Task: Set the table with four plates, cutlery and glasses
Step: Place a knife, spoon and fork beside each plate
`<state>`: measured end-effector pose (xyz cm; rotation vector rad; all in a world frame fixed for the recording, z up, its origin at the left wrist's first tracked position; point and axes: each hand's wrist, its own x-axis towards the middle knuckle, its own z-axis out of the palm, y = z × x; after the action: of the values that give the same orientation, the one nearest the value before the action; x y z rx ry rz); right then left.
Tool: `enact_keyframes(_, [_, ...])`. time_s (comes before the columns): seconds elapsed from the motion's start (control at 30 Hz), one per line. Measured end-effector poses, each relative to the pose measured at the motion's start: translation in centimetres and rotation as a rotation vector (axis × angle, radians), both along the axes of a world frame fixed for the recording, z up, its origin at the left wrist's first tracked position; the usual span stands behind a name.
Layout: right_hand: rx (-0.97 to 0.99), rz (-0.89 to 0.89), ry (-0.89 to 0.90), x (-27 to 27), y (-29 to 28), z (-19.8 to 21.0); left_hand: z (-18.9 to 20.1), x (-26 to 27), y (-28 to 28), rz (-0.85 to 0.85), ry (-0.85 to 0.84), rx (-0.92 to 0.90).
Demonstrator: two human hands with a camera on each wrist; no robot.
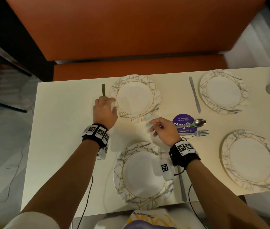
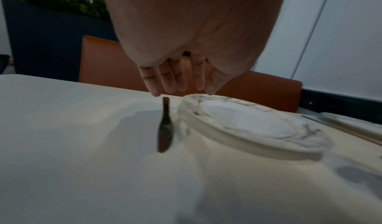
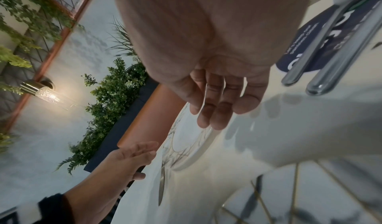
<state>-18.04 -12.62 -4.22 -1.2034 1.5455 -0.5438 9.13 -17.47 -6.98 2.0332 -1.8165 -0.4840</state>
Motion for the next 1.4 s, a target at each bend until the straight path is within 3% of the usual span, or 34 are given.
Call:
enact_keyframes(0.3, [-0.028,-0.069,0.03,-7.8,0.3,0.6,2.0,-12.5,2.9,-0.188,0.12,0.002])
enact_keyframes(0.53, [-0.14,-0.071,0.28,-16.2,-0.7,0.1,1.2,-22.2,3.7,-0.275,0.196,0.165])
enact_keyframes(0.67, [-0.086,-0.069,0.395,-19.7,-2.3,-1.3,0.7,-26.4,3.0,-0.275,0.124,0.257])
enact_keyframes(0.77, [-0.052,0.029,0.576,-21.4,-3.6,-2.2,0.2,-28.7,2.4,-0.265,0.033,0.313])
enact_keyframes(0.9, [0.048,0.148,0.641,-22.0,-4.8,-2.5,-0.5,-30.6,2.4,-0.238,-0.013,0.339])
enact_keyframes(1.13, [0.094,0.108,0.577,-21.9,-5.8,-2.1,-0.2,-31.8,2.8,-0.169,-0.058,0.351])
enact_keyframes(1.23, [0.038,0.098,0.542,-21.7,-6.9,-1.2,0.4,-31.9,2.9,-0.147,0.036,0.333])
enact_keyframes(1.4, [-0.197,-0.015,0.294,-21.1,-8.5,1.2,3.3,-31.7,2.5,-0.006,0.302,0.213])
